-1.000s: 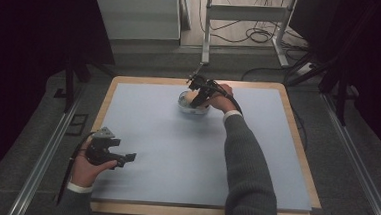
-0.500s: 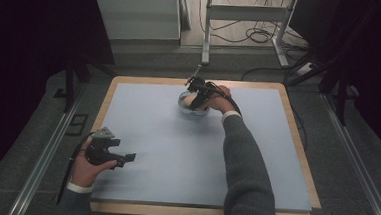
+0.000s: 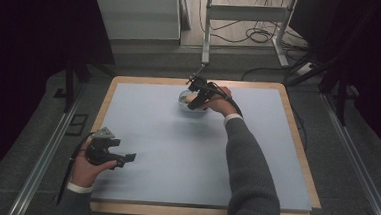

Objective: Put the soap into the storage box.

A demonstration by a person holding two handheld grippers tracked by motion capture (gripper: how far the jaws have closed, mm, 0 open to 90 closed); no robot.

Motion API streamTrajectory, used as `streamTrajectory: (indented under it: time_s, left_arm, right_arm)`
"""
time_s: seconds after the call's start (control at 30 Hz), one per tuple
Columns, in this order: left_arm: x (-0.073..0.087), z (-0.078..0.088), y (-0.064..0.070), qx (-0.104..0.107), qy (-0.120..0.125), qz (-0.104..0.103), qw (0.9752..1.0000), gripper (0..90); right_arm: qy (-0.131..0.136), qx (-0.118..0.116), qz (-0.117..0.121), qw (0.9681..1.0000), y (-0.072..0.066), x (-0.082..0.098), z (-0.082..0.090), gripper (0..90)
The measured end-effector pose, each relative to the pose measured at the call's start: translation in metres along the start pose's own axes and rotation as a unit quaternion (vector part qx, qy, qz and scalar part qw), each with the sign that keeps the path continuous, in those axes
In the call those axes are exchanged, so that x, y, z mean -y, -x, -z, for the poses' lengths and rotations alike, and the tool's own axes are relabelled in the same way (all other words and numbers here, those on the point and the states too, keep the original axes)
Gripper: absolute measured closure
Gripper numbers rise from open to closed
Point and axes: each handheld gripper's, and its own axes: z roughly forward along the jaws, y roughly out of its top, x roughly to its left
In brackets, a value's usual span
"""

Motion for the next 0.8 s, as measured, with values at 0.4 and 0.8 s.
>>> streamTrajectory:
  time_s: [0.4,0.8]
  left_arm:
    - [0.000,0.002,0.000,-0.004,0.002,0.001,1.0000,7.9]
    - [0.000,0.005,-0.002,-0.009,0.004,0.004,0.9999,7.9]
  right_arm:
    - [0.081,0.010,-0.059,0.9949,-0.010,0.034,0.033,18.5]
    - [0.116,0.036,-0.097,0.9878,-0.025,0.085,0.065,17.9]
